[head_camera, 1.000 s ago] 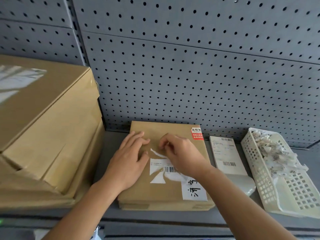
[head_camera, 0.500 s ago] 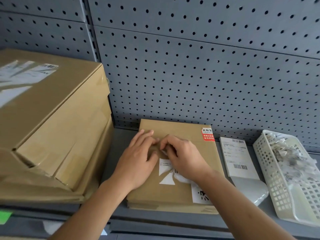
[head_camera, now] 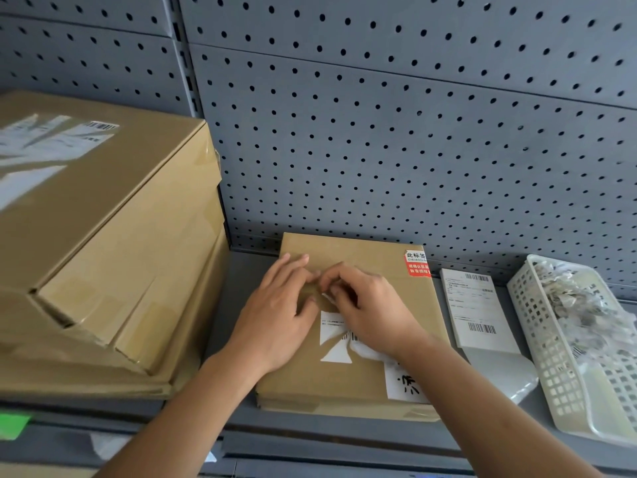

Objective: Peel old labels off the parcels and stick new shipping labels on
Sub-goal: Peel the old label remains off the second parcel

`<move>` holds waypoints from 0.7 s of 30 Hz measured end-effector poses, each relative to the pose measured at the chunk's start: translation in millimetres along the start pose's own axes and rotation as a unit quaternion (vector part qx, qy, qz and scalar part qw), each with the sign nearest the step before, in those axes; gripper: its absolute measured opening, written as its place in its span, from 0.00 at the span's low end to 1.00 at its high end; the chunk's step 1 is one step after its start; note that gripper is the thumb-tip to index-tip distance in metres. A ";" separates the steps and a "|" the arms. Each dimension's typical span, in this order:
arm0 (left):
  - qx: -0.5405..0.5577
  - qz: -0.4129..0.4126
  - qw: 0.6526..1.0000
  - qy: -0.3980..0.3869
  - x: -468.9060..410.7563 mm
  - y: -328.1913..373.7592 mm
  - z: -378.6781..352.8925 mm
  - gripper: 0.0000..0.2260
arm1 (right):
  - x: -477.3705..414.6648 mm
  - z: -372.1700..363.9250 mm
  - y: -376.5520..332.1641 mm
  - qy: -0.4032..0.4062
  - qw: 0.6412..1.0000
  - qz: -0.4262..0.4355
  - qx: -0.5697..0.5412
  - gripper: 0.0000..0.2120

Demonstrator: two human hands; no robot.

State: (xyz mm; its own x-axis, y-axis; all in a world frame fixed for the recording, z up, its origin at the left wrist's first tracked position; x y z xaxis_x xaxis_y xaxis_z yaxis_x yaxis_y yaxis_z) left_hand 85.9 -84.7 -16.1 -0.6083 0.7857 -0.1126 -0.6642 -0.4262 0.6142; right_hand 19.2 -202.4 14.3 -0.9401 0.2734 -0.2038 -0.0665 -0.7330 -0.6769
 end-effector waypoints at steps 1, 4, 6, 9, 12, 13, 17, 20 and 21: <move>-0.001 0.000 1.000 0.000 0.3 0.2 0.2 0.15 | 0.1 -0.6 -1.1 0.001 1.000 0.004 0.004 0.10; 0.000 -0.002 1.000 0.002 0.8 1.2 1.4 0.16 | 3.1 4.8 0.4 0.011 1.000 -0.008 -0.017 0.11; -0.001 -0.003 1.000 0.003 0.7 0.8 1.0 0.16 | 2.4 5.7 2.5 0.005 0.999 -0.021 -0.030 0.11; -0.002 0.000 1.000 0.000 1.0 -0.3 -0.2 0.15 | 1.1 0.0 0.1 -0.012 1.000 -0.007 -0.014 0.11; 0.001 -0.001 1.000 0.003 0.9 -0.3 0.1 0.17 | 3.2 6.9 2.9 0.009 0.999 -0.018 -0.036 0.12; 0.002 -0.001 1.000 0.002 0.5 -0.2 0.1 0.17 | 3.1 9.3 3.5 0.013 0.999 -0.024 -0.045 0.12; 0.001 0.006 1.000 -0.002 0.6 -1.1 -0.4 0.14 | 1.4 3.2 -3.0 -0.013 1.000 0.002 -0.016 0.12; 0.000 0.004 1.000 0.000 0.8 -0.2 -0.2 0.16 | 2.4 8.1 0.4 -0.003 0.999 -0.020 -0.050 0.12; -0.001 0.004 1.000 0.000 0.6 0.0 0.0 0.16 | 2.1 9.8 1.2 0.000 0.998 -0.025 -0.062 0.12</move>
State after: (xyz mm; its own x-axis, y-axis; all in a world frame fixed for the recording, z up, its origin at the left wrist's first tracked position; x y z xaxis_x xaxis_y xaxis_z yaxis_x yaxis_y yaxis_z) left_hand 85.5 -84.2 -16.2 -0.6131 0.7825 -0.1082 -0.6609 -0.4331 0.6130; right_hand 13.8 -208.8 20.0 -0.9365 0.3079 -0.1679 -0.0714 -0.6361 -0.7683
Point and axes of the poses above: each hand's wrist, its own x-axis away from the middle knuckle, its own z-axis out of the back of the hand, y = z × x, the point moved 8 cm from there along -x, towards the middle knuckle, and after that the axes turned 5 degrees about -z, right-handed, at the moved point
